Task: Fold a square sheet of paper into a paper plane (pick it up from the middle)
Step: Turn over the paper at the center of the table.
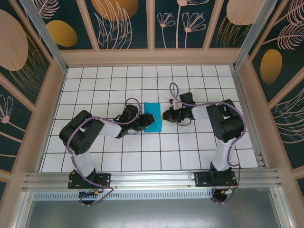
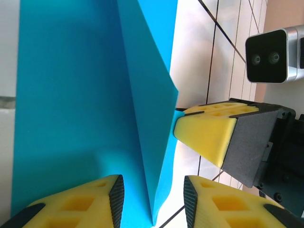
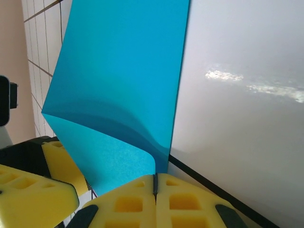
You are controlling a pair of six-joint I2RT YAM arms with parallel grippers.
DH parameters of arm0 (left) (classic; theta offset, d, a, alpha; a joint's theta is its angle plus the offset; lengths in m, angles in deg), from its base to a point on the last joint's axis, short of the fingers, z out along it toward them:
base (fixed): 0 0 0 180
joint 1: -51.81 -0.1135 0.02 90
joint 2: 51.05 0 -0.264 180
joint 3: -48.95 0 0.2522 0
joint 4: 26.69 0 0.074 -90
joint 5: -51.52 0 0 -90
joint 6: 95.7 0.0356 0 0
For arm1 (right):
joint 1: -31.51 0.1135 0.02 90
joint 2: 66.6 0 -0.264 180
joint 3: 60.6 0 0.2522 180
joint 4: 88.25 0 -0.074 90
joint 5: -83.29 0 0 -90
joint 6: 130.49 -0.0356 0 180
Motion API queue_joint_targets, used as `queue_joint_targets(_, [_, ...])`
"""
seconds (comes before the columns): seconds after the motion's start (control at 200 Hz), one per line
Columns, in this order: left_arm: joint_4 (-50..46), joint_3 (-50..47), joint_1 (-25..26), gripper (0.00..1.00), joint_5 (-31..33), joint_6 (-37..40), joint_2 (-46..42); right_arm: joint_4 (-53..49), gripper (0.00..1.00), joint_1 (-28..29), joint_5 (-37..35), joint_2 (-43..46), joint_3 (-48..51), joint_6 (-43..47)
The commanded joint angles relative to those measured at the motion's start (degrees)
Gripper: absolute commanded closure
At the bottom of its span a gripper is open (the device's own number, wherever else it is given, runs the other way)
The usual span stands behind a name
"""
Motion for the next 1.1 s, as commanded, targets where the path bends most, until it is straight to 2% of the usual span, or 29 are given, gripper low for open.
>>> queue_joint_targets(0.0, [-0.4,2.4,0.3,0.6,-0.5,2.5,1.5,1.5,0.94,-0.5,0.7,0.3,0.9,-0.3])
queue_joint_targets(0.185, [-3.2,5.0,0.4,0.61,0.2,5.6,3.2,1.3,0.94,-0.7,0.8,0.6,0.9,-0.3])
queue_joint_targets(0.28, [-4.4,6.1,0.4,0.65,0.6,6.7,4.0,1.0,0.9,-0.7,0.9,1.6,0.9,-0.5])
queue_joint_targets(0.335, [-4.7,6.3,0.4,0.69,0.7,7.1,4.3,0.9,0.84,-0.9,0.8,2.9,1.1,-0.9])
queue_joint_targets(0.48, [-5.8,6.2,0.3,0.8,1.9,8.7,3.9,0.9,0.61,-1.6,-2.9,8.8,3.0,-2.4])
queue_joint_targets(0.736, [-8.3,6.1,0.3,0.95,5.1,13.7,1.0,-0.7,0.42,-2.4,-12.6,20.4,8.0,-4.8])
queue_joint_targets(0.936, [-19.9,9.6,0.4,0.97,9.0,20.6,-4.6,-3.5,0.36,-2.8,-22.4,27.9,10.5,-6.5])
queue_joint_targets(1.096, [-38.6,15.3,0.4,0.97,17.3,27.2,-10.8,-5.2,0.34,-3.4,-27.1,32.1,12.0,-7.8])
